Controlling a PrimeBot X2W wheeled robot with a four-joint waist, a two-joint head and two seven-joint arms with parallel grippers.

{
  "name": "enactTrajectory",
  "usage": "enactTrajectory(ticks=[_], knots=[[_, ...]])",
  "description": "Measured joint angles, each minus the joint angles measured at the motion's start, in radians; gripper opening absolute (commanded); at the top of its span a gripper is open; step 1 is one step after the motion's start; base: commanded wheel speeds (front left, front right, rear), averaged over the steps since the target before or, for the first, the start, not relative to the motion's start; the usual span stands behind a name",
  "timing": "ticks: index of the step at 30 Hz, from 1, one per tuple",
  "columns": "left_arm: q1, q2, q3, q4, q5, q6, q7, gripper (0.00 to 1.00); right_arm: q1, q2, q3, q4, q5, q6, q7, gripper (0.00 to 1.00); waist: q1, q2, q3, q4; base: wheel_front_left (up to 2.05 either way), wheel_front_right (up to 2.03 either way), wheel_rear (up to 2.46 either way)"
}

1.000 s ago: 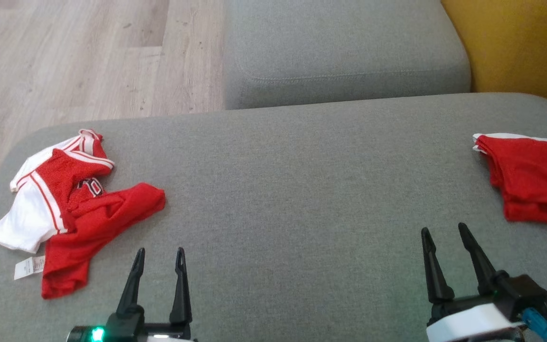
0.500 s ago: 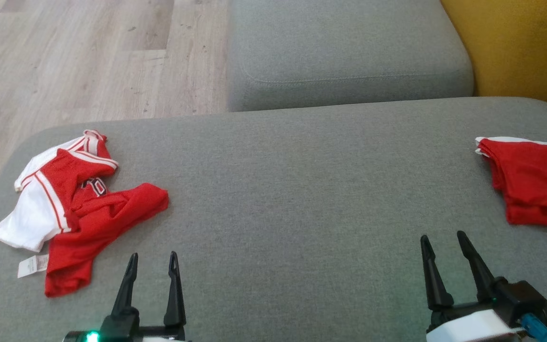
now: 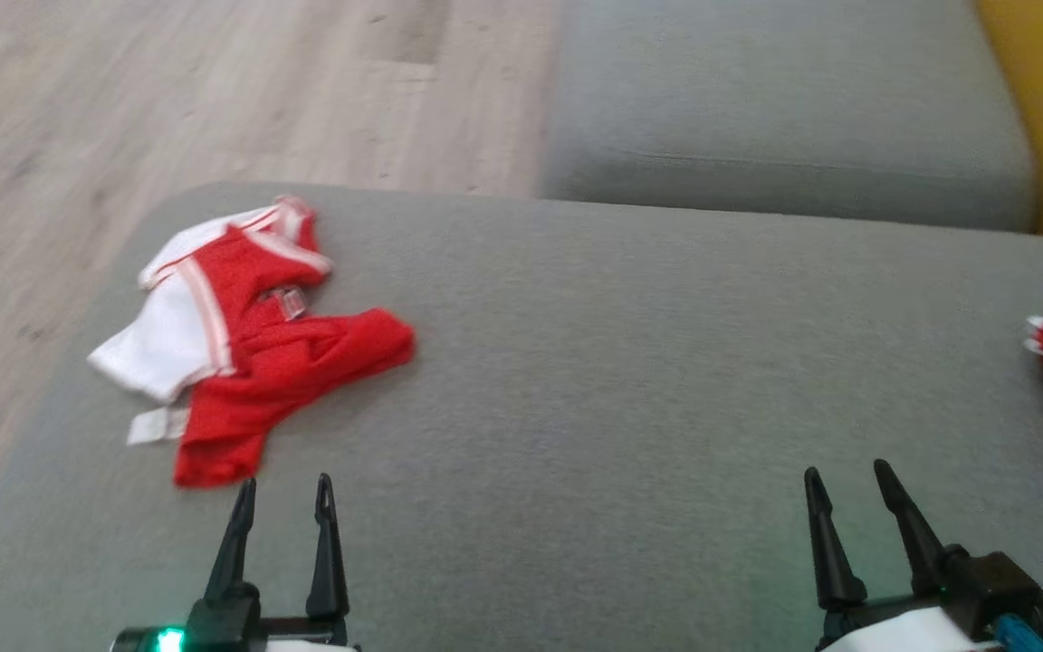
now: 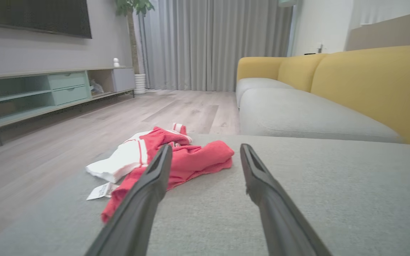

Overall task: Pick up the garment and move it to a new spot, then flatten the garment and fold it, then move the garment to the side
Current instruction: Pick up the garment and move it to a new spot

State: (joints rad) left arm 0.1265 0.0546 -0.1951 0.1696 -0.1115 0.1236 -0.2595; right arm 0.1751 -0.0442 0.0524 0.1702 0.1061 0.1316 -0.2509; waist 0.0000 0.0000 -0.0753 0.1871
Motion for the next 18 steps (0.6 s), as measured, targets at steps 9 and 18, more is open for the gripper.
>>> enactTrajectory(ticks=[9,18], knots=[[0.006,0.0,0.038,-0.012,0.008,-0.001,0.0,1.0,-0.005,0.001,0.045,0.007,0.009,0.0,0.0,1.0,0.0,0.0,0.011,0.177,0.0,0.0,0.0],[0.01,0.0,0.086,-0.045,0.021,0.0,0.0,1.0,-0.01,0.001,0.05,0.01,0.005,0.0,0.0,1.0,0.0,0.0,0.028,0.284,0.0,0.0,0.0]])
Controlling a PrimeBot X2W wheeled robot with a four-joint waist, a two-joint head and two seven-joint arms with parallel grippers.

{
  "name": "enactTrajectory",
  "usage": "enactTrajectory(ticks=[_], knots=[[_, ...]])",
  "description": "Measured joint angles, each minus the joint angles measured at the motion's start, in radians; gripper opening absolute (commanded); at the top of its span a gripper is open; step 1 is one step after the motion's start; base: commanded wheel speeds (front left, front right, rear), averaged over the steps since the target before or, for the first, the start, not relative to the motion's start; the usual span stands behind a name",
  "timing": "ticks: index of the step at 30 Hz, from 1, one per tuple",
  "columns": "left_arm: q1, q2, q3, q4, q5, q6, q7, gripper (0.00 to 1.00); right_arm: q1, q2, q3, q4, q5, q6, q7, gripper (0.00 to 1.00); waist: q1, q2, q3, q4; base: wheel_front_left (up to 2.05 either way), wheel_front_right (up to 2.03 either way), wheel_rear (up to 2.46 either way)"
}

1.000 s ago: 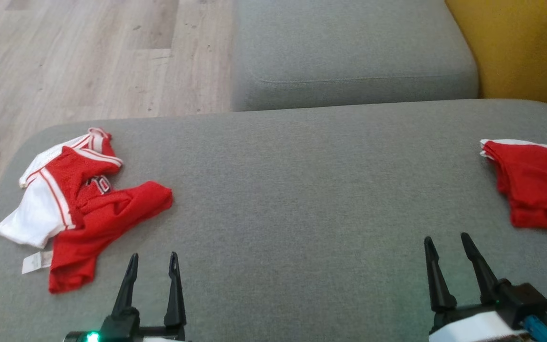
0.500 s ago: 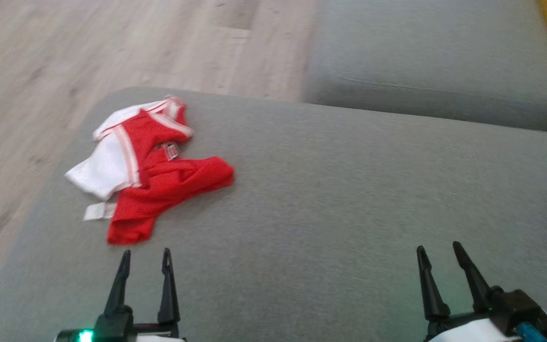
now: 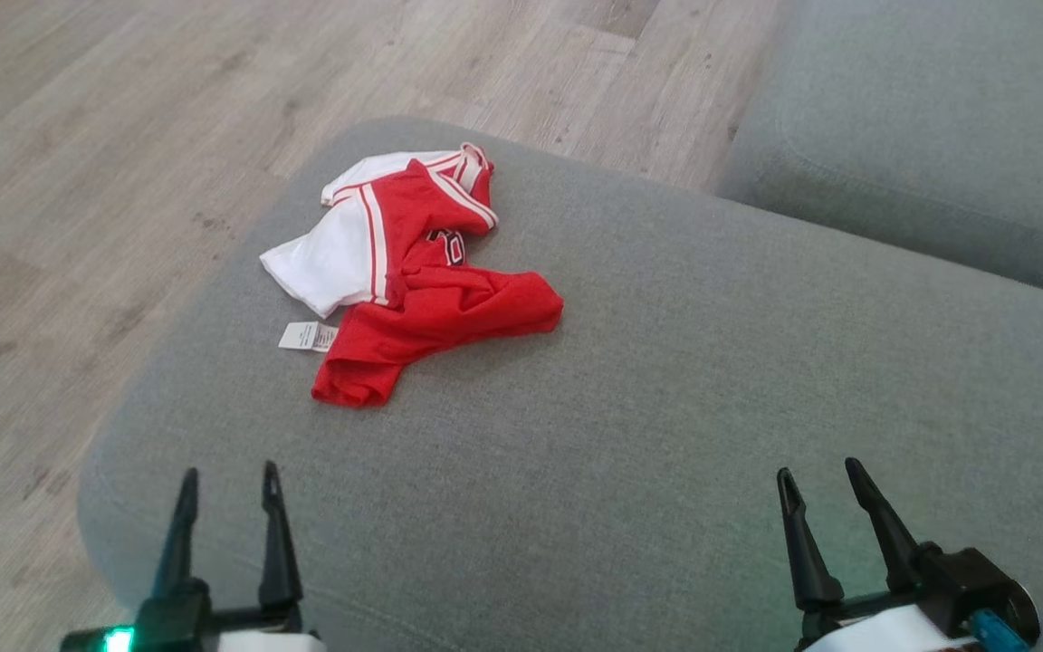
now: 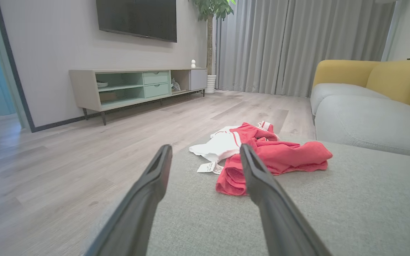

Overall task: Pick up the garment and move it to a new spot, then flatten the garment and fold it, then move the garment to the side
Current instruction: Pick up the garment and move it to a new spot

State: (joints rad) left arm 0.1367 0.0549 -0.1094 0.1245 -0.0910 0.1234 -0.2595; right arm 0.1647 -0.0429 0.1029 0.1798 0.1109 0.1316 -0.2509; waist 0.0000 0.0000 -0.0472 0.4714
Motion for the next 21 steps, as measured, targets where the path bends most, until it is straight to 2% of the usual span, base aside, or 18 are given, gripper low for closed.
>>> enactTrajectory(ticks=[7,11,15,18,21], knots=[[-0.05,0.02,0.082,-0.043,0.013,-0.009,0.0,1.0,-0.013,0.0,-0.004,0.004,-0.05,0.0,0.0,1.0,0.0,0.0,0.045,-0.017,0.0,0.0,0.0],[-0.19,0.051,0.123,-0.07,0.015,-0.028,0.0,1.0,-0.03,-0.014,-0.006,0.0,-0.078,0.0,0.0,1.0,0.0001,0.0,0.105,-0.038,0.0,0.0,0.0],[-0.366,0.074,0.144,-0.061,0.021,-0.056,0.0,1.0,-0.096,-0.06,-0.004,-0.009,-0.094,0.0,0.0,1.0,0.0002,0.0,0.179,-0.064,0.0,0.0,0.0],[-0.477,0.098,0.145,0.011,0.02,-0.088,0.0,1.0,-0.139,-0.086,-0.001,-0.019,-0.107,0.0,0.0,1.0,0.0003,0.0,0.236,-0.089,0.0,0.0,0.0],[-0.596,0.121,0.14,0.143,0.02,-0.117,0.001,1.0,-0.166,-0.113,0.002,-0.032,-0.122,0.0,0.0,1.0,0.0003,0.0,0.295,-0.114,0.0,0.0,0.0]])
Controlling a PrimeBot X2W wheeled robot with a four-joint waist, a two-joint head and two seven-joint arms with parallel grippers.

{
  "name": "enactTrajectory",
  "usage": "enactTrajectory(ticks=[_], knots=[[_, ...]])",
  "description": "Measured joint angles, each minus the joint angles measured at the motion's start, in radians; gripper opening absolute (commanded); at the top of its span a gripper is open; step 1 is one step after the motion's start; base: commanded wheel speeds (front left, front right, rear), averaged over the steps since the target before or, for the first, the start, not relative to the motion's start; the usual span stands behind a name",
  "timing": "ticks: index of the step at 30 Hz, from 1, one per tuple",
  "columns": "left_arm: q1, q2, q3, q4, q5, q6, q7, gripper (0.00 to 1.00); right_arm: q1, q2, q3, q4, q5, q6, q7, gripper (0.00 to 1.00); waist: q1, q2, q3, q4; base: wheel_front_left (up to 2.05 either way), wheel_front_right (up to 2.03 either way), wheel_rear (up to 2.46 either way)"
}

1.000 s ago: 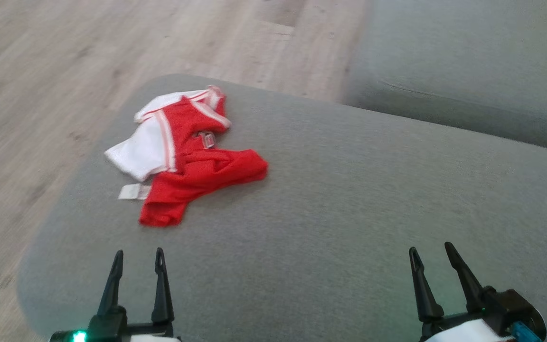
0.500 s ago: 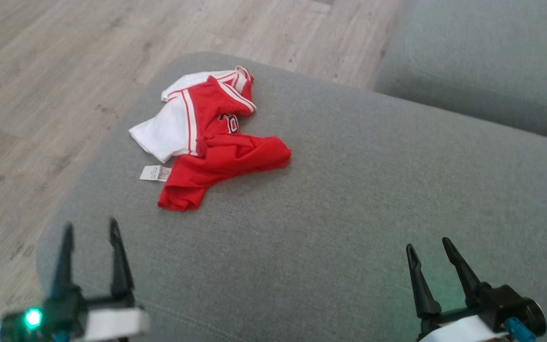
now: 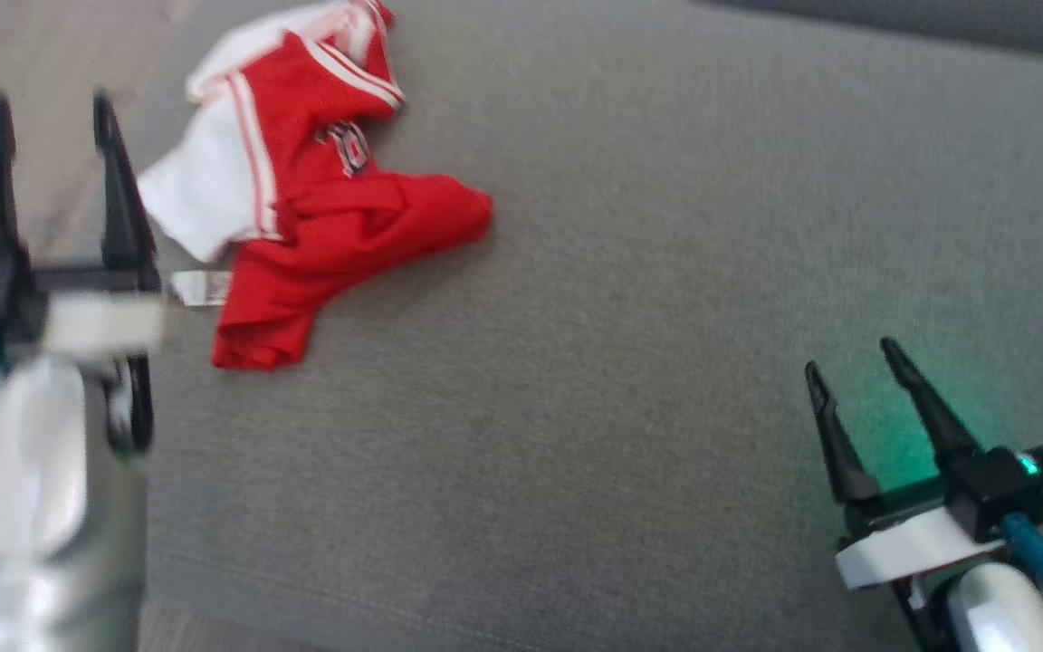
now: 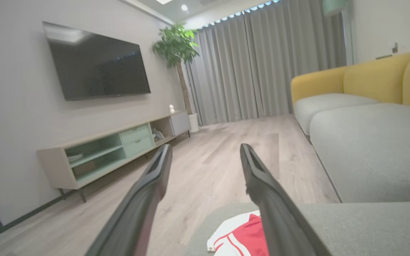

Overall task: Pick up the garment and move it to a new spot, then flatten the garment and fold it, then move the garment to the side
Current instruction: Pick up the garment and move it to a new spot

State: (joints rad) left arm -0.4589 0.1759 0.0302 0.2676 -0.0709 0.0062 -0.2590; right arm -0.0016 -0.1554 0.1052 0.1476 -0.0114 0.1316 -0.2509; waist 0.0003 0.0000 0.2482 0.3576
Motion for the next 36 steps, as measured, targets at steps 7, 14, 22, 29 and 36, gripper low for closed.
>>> enactTrajectory(ticks=[7,14,22,29,36], knots=[[-0.377,0.021,-0.025,0.286,-0.018,-0.058,0.113,1.0,-0.043,-0.079,-0.012,-0.04,-0.026,0.0,0.0,1.0,0.0001,0.0,0.149,-0.043,0.0,0.0,0.0],[-0.643,0.034,-0.031,0.64,-0.079,-0.112,0.282,1.0,-0.077,-0.121,-0.048,-0.143,-0.035,0.0,-0.014,1.0,-0.0003,0.0,0.304,-0.071,0.0,0.0,0.0],[-0.688,0.037,-0.025,0.922,-0.12,-0.113,0.442,1.0,-0.085,-0.135,-0.044,-0.208,-0.042,0.0,-0.023,1.0,-0.0005,0.0,0.373,-0.094,0.0,0.0,0.0],[-0.731,0.053,-0.065,0.948,-0.106,-0.13,0.385,0.0,-0.094,-0.135,-0.045,-0.207,-0.043,0.0,-0.023,1.0,-0.0003,0.0,0.374,-0.1,0.0,0.0,0.0],[-0.758,0.097,-0.105,0.904,-0.085,-0.131,0.163,0.0,-0.128,-0.102,-0.033,-0.115,-0.043,0.0,-0.02,1.0,-0.0001,0.0,0.296,-0.116,0.0,0.0,0.0]])
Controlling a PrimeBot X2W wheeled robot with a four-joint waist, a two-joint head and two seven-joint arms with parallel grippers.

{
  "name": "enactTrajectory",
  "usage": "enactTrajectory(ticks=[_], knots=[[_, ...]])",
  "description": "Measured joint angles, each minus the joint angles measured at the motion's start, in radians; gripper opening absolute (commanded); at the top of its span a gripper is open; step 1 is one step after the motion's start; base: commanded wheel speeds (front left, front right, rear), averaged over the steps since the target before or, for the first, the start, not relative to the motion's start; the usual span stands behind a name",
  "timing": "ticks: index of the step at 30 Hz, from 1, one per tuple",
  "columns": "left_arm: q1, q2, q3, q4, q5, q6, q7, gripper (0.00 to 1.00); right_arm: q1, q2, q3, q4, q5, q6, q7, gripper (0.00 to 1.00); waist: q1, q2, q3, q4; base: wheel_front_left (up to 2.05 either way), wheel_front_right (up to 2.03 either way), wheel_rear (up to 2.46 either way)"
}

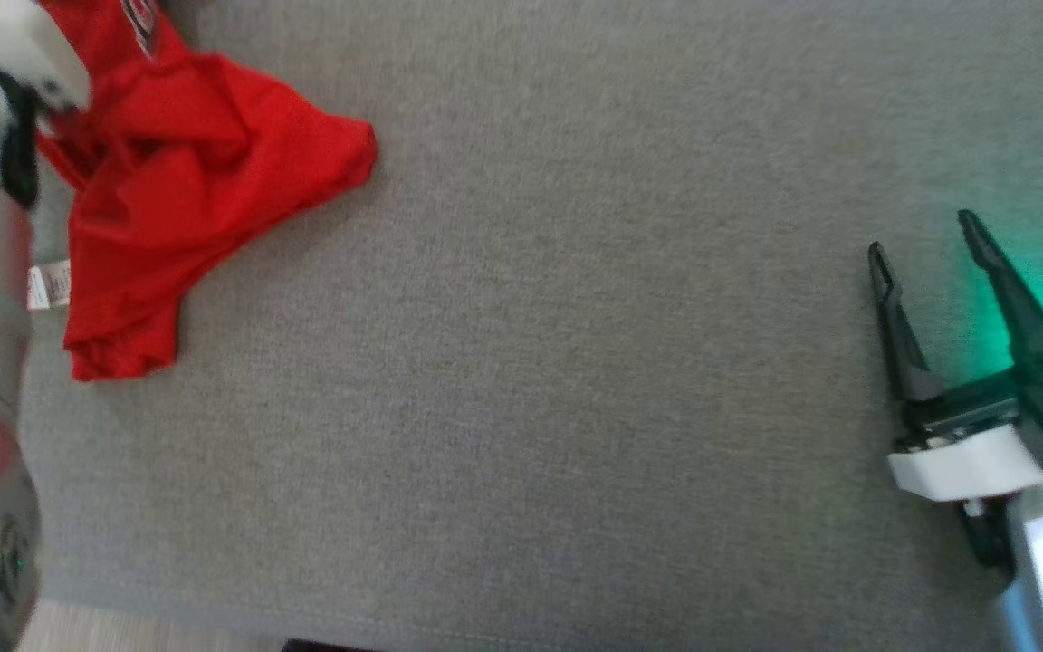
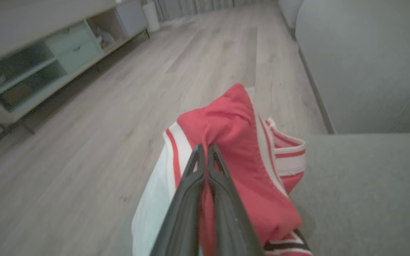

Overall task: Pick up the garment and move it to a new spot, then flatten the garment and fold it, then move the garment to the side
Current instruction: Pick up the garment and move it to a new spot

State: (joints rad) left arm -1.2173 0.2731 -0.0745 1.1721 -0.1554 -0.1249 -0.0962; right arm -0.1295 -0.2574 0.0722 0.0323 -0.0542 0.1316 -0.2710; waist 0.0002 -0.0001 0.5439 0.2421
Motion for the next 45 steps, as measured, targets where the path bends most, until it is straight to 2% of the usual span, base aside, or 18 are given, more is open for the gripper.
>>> enactTrajectory(ticks=[5,11,16,23,27,31,35,38,39,40,42,45], knots=[[-0.081,0.012,-0.065,-0.067,0.035,-0.007,-0.086,0.0,0.0,0.065,0.028,0.06,0.012,0.0,0.009,1.0,0.0,0.0,-0.097,-0.032,0.0,0.0,0.0],[-0.144,0.004,-0.184,-0.173,0.048,-0.007,-0.106,0.0,0.049,0.132,0.04,0.077,0.03,0.0,0.009,1.0,-0.0003,0.0001,-0.229,-0.107,0.0,0.0,0.0],[-0.154,-0.004,-0.31,-0.287,-0.007,-0.007,-0.08,0.0,0.122,0.166,0.053,0.077,0.046,0.0,0.009,1.0,-0.0004,0.0,-0.318,-0.209,0.0,0.0,0.0],[-0.127,-0.022,-0.45,-0.461,-0.134,-0.007,-0.046,0.0,0.144,0.19,0.049,0.06,0.087,0.0,0.012,1.0,-0.0005,0.0001,-0.403,-0.372,0.0,0.0,0.0],[0.012,-0.02,-0.521,-0.558,-0.185,-0.007,-0.054,0.0,0.151,0.201,0.034,0.047,0.119,0.0,0.012,1.0,-0.0004,0.0001,-0.431,-0.452,0.0,0.0,0.0],[0.267,-0.006,-0.611,-0.622,-0.2,-0.008,-0.095,0.0,0.181,0.203,0.016,0.034,0.135,0.0,0.012,1.0,-0.0005,0.0001,-0.443,-0.505,0.0,0.0,0.0],[0.537,-0.017,-0.65,-0.624,-0.23,0.003,-0.138,0.0,0.184,0.206,0.016,0.033,0.139,0.0,0.012,1.0,-0.0002,0.0001,-0.414,-0.51,0.0,0.0,0.0],[0.715,-0.058,-0.67,-0.598,-0.26,0.023,-0.148,0.0,0.182,0.212,0.018,0.034,0.151,0.0,0.012,1.0,0.0,0.0001,-0.394,-0.495,0.0,0.0,0.0],[0.765,-0.072,-0.67,-0.591,-0.263,0.038,-0.152,0.43,0.182,0.212,0.017,0.034,0.151,0.0,0.012,1.0,-0.0001,0.0001,-0.39,-0.488,0.0,0.0,0.0],[0.806,-0.085,-0.669,-0.592,-0.267,0.05,-0.153,1.0,0.182,0.212,0.015,0.034,0.151,0.0,0.012,1.0,-0.0002,0.0001,-0.388,-0.479,0.0,0.0,0.0],[0.868,-0.104,-0.641,-0.626,-0.267,0.082,-0.153,1.0,0.182,0.212,0.011,0.037,0.151,0.0,0.012,1.0,-0.0001,0.0001,-0.387,-0.46,0.0,0.0,0.0],[0.937,-0.123,-0.535,-0.737,-0.249,0.147,-0.153,1.0,0.184,0.212,-0.005,0.039,0.154,0.0,0.012,1.0,-0.0001,0.0001,-0.397,-0.428,0.0,0.0,0.0]])
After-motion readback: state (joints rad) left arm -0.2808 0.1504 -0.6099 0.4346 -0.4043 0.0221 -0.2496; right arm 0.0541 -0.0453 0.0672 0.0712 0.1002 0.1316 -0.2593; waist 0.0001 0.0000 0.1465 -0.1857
